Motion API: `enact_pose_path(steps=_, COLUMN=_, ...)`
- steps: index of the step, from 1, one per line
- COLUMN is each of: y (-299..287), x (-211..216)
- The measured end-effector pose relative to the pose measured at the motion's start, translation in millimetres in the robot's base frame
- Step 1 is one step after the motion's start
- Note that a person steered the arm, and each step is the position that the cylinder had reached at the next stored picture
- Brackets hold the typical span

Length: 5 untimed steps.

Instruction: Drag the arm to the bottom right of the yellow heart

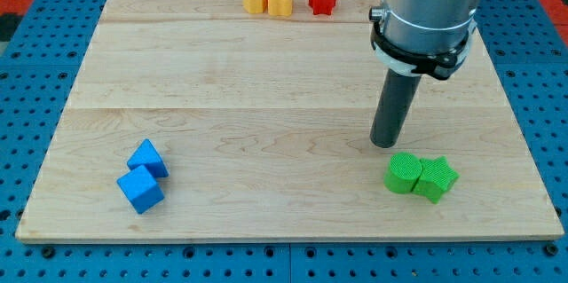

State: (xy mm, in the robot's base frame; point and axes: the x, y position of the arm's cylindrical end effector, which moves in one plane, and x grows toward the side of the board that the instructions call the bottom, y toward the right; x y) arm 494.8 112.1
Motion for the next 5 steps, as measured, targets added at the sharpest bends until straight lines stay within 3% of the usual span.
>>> enact_pose_path(steps=3, y=-45, x=-30)
enact_pose_path(steps=5, y=-51, x=-111)
